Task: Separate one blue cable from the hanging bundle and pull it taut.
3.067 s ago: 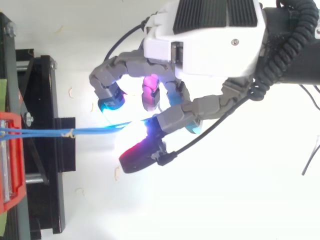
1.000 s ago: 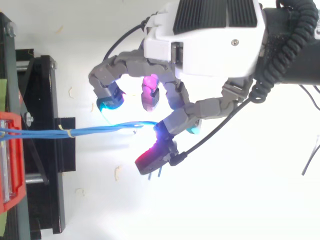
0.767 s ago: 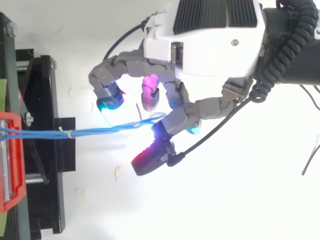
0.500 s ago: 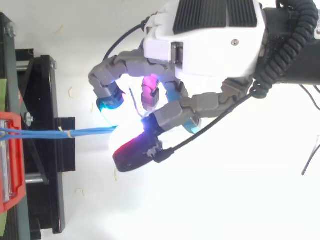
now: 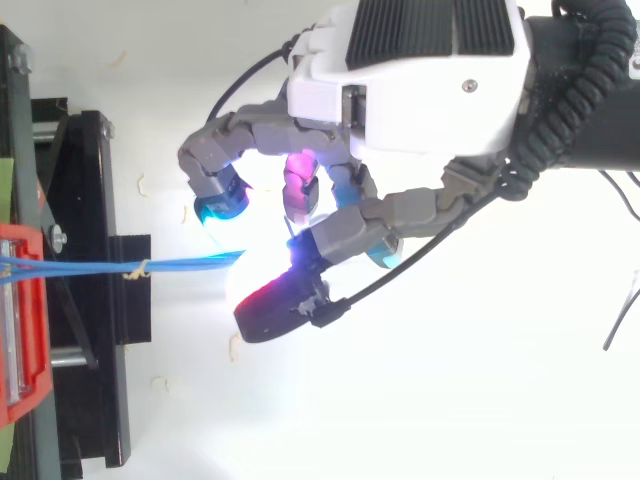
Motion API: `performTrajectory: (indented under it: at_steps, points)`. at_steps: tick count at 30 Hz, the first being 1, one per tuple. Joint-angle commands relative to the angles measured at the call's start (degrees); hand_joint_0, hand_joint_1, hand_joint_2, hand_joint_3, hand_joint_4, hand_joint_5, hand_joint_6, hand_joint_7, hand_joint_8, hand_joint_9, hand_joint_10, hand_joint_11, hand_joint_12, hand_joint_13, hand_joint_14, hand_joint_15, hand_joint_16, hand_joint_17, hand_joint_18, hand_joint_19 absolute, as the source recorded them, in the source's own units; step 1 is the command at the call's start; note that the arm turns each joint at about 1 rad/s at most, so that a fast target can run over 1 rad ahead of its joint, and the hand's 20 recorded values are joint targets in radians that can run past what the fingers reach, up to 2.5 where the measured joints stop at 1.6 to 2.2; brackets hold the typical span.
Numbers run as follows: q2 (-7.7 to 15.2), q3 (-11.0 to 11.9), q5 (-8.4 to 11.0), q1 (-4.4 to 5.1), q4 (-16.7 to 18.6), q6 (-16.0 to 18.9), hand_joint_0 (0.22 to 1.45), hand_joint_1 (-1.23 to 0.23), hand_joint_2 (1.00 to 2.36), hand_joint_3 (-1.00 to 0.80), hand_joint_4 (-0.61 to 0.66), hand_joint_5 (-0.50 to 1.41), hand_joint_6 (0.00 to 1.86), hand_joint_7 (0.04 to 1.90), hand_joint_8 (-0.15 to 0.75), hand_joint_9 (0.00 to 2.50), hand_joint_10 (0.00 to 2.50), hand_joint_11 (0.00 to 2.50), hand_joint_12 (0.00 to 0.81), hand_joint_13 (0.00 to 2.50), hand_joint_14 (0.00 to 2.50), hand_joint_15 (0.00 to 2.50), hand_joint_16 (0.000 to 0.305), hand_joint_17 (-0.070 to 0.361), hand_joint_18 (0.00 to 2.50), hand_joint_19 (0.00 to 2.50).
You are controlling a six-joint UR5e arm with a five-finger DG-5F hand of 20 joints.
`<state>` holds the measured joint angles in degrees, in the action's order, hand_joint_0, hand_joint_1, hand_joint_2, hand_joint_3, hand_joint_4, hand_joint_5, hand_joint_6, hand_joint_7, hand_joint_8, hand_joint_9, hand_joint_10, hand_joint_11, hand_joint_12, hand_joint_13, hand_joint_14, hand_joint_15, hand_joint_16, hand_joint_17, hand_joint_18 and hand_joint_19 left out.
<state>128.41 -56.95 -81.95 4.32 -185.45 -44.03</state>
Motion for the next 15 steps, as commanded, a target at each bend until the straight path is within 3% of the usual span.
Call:
performTrajectory:
  at_steps: [1,6,15]
  points:
    - [0.00,0.00,0.04,-0.01,0.09,0.00,0.70,-0.82,1.01,-0.29,0.00,0.14,0.50,1.34,0.075,1.90,0.01,0.31,0.217,1.17,0.01,0.40,0.044,0.099,0.65,0.52]
    - [0.00,0.00,0.13,-0.01,0.09,0.00,0.71,-0.90,1.01,-0.30,0.01,0.14,0.50,1.33,0.075,1.90,0.01,0.31,0.214,1.16,0.01,0.39,0.043,0.097,0.65,0.52]
    - [0.00,0.00,0.13,-0.01,0.09,0.00,0.70,-0.91,1.01,-0.32,0.01,0.14,0.50,1.34,0.085,1.88,0.01,0.32,0.215,1.15,0.02,0.40,0.043,0.097,0.65,0.53]
